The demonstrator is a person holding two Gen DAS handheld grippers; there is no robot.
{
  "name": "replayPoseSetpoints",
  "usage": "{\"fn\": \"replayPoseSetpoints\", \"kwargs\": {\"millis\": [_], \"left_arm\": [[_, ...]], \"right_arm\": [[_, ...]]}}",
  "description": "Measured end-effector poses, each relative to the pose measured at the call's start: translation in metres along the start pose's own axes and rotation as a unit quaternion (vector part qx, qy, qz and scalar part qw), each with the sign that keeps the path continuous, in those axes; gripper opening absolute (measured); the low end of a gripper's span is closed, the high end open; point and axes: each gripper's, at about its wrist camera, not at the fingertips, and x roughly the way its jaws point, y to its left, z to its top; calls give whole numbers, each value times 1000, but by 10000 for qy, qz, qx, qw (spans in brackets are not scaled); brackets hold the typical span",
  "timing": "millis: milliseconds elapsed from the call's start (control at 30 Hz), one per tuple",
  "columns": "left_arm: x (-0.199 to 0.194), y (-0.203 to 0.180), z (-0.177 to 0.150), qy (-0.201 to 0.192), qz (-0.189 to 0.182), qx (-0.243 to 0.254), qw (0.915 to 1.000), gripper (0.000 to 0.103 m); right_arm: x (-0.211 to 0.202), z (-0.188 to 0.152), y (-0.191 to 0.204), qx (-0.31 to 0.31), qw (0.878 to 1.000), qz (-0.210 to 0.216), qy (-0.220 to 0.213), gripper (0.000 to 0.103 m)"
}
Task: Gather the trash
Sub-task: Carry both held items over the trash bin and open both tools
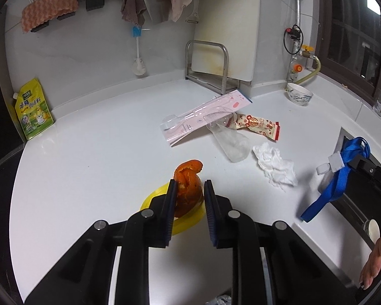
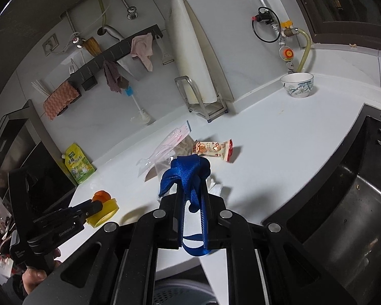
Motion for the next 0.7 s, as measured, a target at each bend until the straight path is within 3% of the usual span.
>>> {"fn": "replayPoseSetpoints", "kwargs": {"millis": [700], "left_arm": [[-77,-6,-92,59,-693,112,9975,22]], "right_arm": [[-66,-101,33,200,9992,-211,289,10]]}}
